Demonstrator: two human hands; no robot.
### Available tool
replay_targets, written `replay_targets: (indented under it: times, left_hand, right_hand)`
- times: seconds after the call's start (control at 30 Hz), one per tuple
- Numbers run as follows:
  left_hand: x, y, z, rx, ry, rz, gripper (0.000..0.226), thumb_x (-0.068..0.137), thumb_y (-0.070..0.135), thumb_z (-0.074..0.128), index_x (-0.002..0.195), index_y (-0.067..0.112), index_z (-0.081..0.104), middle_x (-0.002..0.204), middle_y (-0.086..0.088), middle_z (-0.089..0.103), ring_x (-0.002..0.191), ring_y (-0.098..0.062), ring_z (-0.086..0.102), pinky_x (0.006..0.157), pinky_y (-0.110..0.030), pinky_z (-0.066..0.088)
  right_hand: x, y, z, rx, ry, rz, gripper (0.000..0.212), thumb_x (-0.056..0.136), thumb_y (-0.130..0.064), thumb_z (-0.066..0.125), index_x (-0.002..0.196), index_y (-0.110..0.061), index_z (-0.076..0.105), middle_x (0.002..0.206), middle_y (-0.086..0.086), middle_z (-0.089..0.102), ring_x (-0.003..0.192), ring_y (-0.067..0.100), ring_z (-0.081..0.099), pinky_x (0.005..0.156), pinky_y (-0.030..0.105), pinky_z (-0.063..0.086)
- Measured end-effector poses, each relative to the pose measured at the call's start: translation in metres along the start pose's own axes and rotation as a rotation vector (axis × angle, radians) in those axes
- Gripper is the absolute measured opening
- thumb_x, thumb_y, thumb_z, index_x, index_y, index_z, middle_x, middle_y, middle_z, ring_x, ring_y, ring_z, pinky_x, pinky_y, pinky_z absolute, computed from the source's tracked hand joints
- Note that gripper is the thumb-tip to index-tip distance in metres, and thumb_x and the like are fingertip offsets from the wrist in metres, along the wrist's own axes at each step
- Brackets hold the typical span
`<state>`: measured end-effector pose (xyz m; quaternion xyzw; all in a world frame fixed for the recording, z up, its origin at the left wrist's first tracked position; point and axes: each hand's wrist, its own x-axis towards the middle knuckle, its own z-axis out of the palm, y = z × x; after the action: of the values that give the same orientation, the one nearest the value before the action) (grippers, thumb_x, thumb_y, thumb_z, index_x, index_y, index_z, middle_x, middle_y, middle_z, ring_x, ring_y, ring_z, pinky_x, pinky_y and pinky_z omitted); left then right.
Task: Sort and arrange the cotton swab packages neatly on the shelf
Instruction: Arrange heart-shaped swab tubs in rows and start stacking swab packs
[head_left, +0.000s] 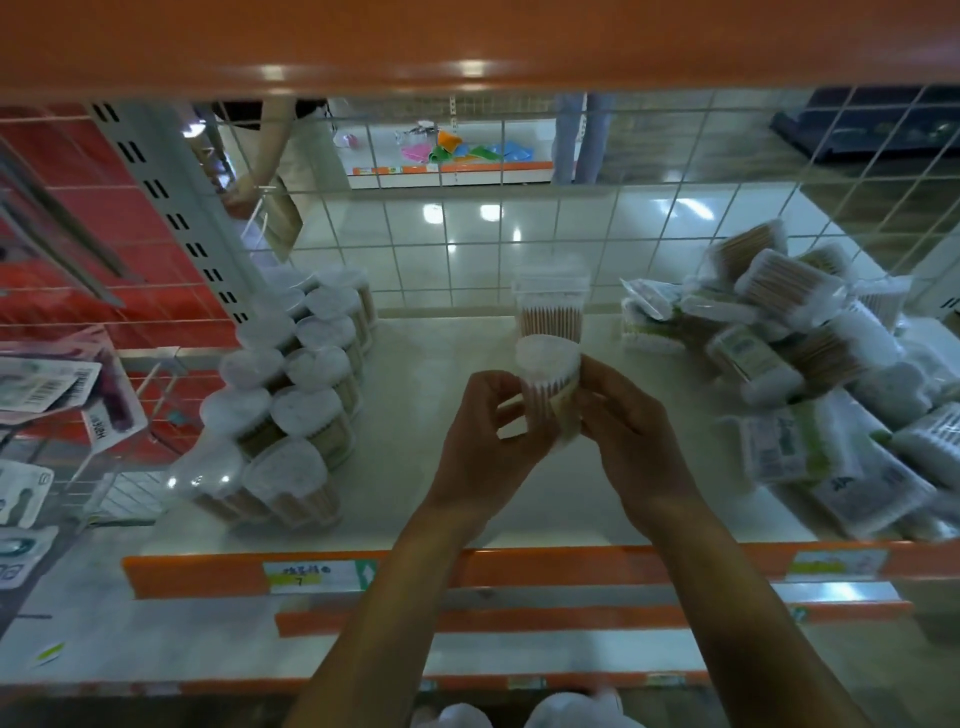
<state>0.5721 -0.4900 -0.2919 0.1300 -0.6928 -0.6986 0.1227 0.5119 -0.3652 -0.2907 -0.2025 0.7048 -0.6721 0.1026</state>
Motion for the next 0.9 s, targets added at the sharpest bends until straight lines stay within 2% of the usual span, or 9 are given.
replay_targets:
  times: [0.1,0.2,0.27,0.37,0.53,0.63,0.7,0.83,0.9]
  left_hand:
    - [-0.003,-0.005,-0.007,0.088,0.071,0.019,0.041,0.073,0.021,0.081,0.104,0.021,0.053,0.110,0.014,0.061,0.107,0.000,0.058,0.074,-0.015,0.052]
    - [-0.004,-0.012,-0.013,0.187,0.196,0.066,0.039,0.072,0.024,0.082,0.100,0.019,0.055,0.108,0.009,0.061,0.102,0.002,0.057,0.070,-0.008,0.049]
    - [-0.004,-0.019,-0.019,0.289,0.277,0.129,0.037,0.071,0.026,0.083,0.097,0.021,0.057,0.104,0.006,0.059,0.098,-0.002,0.057,0.070,-0.011,0.051]
    - [-0.003,-0.030,-0.027,0.422,0.358,0.192,0.034,0.069,0.024,0.083,0.092,0.021,0.058,0.100,0.005,0.052,0.094,-0.011,0.056,0.075,-0.023,0.055]
    - [-0.003,-0.040,-0.036,0.444,0.419,0.247,0.030,0.071,0.006,0.080,0.089,0.011,0.056,0.104,0.002,0.042,0.087,0.004,0.050,0.074,-0.003,0.045]
    - [0.000,-0.047,-0.043,0.457,0.432,0.285,0.030,0.072,0.000,0.077,0.096,0.005,0.059,0.108,-0.001,0.042,0.090,-0.001,0.051,0.081,-0.007,0.048]
    - [0.002,-0.050,-0.047,0.455,0.437,0.290,0.033,0.071,-0.002,0.076,0.099,0.005,0.059,0.111,-0.004,0.043,0.094,-0.005,0.051,0.084,-0.012,0.050]
    - [0.005,-0.053,-0.051,0.431,0.477,0.320,0.036,0.069,-0.004,0.076,0.098,0.007,0.057,0.111,-0.004,0.044,0.098,0.003,0.048,0.086,-0.015,0.049]
    - [0.008,-0.055,-0.053,0.431,0.476,0.321,0.037,0.069,-0.004,0.076,0.099,0.008,0.057,0.112,-0.002,0.043,0.100,0.003,0.047,0.087,-0.015,0.048]
  right_hand:
    - [0.001,-0.005,0.011,-0.056,0.004,-0.036,0.034,0.091,-0.020,0.049,0.123,-0.024,0.059,0.116,-0.006,0.066,0.109,0.014,0.061,0.093,0.046,0.050]
    - [0.003,-0.006,0.023,-0.103,-0.012,-0.061,0.033,0.092,-0.023,0.052,0.125,-0.021,0.055,0.119,-0.009,0.062,0.112,0.005,0.058,0.091,0.030,0.049]
    - [0.005,-0.005,0.031,-0.169,-0.022,-0.070,0.038,0.091,-0.020,0.058,0.128,-0.017,0.052,0.121,-0.009,0.059,0.112,0.001,0.056,0.087,0.020,0.049]
    - [0.009,-0.005,0.044,-0.279,-0.038,-0.098,0.045,0.086,-0.024,0.063,0.128,-0.015,0.048,0.126,-0.002,0.056,0.114,0.007,0.054,0.089,0.023,0.052]
    - [0.021,-0.001,0.065,-0.417,-0.024,-0.172,0.051,0.082,-0.018,0.070,0.128,-0.012,0.049,0.123,0.003,0.055,0.108,0.011,0.054,0.084,0.020,0.052]
    - [0.031,0.001,0.076,-0.515,-0.019,-0.213,0.053,0.080,-0.017,0.072,0.127,-0.012,0.050,0.122,0.004,0.056,0.104,0.011,0.052,0.079,0.012,0.045]
    - [0.038,0.001,0.081,-0.557,-0.032,-0.235,0.053,0.080,-0.018,0.072,0.128,-0.013,0.050,0.123,0.005,0.055,0.105,0.014,0.053,0.078,0.015,0.045]
    - [0.051,-0.003,0.087,-0.640,-0.114,-0.249,0.054,0.082,-0.021,0.070,0.131,-0.018,0.048,0.128,0.003,0.053,0.103,0.006,0.045,0.071,0.006,0.035]
    - [0.058,-0.004,0.088,-0.644,-0.125,-0.224,0.054,0.081,-0.021,0.070,0.131,-0.021,0.048,0.129,0.001,0.052,0.102,0.005,0.045,0.073,0.010,0.036]
